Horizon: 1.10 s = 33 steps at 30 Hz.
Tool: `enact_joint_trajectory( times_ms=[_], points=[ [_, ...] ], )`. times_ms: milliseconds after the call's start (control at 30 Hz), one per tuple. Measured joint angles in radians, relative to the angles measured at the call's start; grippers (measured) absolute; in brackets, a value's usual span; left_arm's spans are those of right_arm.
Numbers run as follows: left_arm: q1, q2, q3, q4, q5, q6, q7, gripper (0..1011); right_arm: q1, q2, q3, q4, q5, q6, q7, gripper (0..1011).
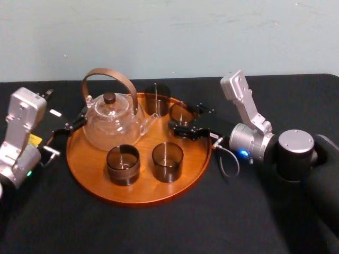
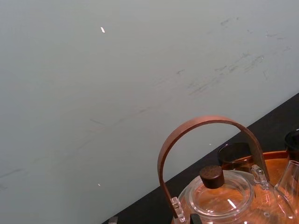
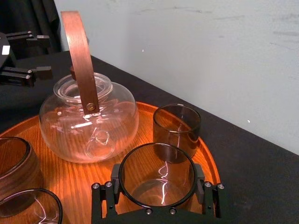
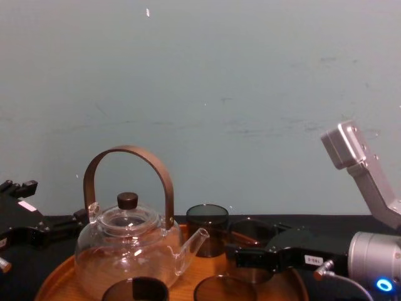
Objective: Pick up the glass from the table and place it on the tray.
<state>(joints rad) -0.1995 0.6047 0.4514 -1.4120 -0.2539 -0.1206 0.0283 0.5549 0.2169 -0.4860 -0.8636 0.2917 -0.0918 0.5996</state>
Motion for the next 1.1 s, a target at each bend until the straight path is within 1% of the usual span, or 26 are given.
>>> enact_joint_trajectory(
  times_ms=[433,1100],
  points=[
    [0.0,0.0,0.0,0.0,0.0,0.0,0.0,1001,0.004,-0.011,0.0,0.029,-0.007,-0.008,0.004,907],
    [0.0,0.0,0.0,0.0,0.0,0.0,0.0,1001,0.001,-0.01,0.003,0.029,-0.014,-0.005,-0.004,907]
  ],
)
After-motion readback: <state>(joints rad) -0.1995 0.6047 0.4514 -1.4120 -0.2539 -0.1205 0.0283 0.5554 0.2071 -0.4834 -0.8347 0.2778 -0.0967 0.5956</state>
